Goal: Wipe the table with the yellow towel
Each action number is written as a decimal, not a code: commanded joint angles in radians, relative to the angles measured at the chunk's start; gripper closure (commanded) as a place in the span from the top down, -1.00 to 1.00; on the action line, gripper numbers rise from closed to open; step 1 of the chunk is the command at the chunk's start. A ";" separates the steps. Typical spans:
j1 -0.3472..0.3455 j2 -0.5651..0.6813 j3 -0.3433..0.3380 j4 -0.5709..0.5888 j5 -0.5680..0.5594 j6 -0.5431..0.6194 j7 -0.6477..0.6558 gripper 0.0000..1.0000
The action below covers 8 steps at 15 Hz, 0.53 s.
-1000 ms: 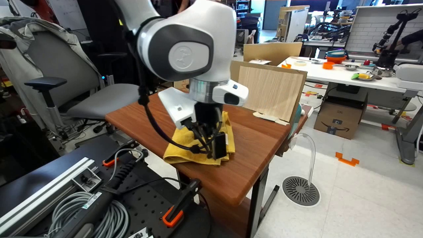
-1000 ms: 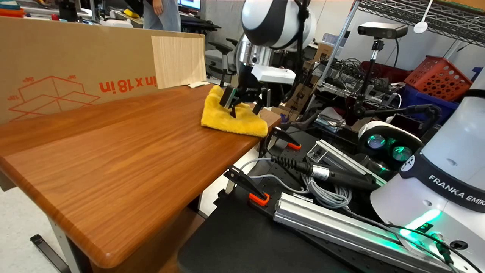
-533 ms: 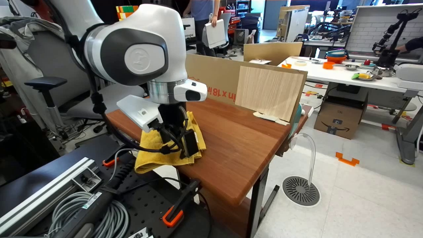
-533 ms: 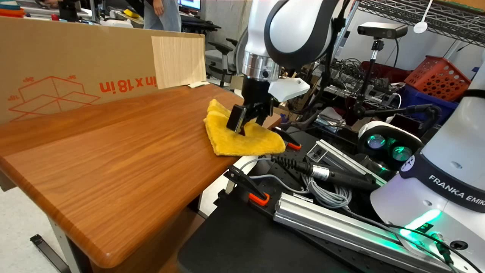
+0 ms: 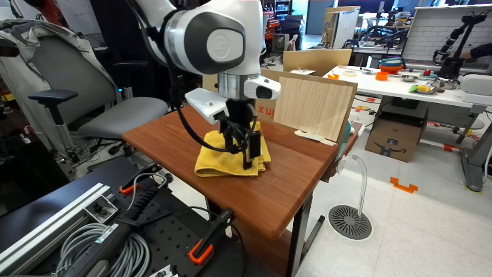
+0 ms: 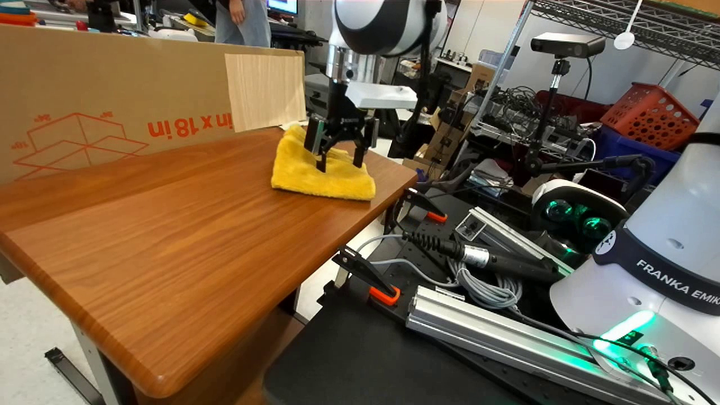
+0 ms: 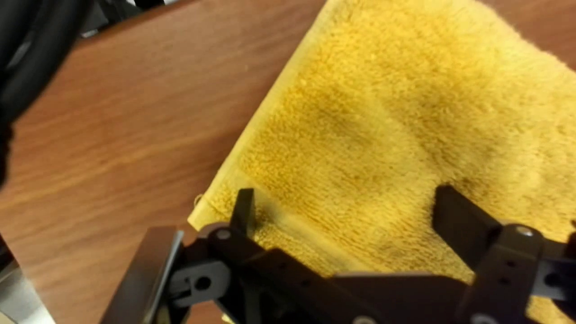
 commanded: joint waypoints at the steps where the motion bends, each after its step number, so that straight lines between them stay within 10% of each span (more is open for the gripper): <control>1: 0.009 0.172 -0.026 0.222 0.013 -0.077 0.104 1.00; 8: 0.088 0.276 -0.019 0.362 -0.007 -0.125 0.230 1.00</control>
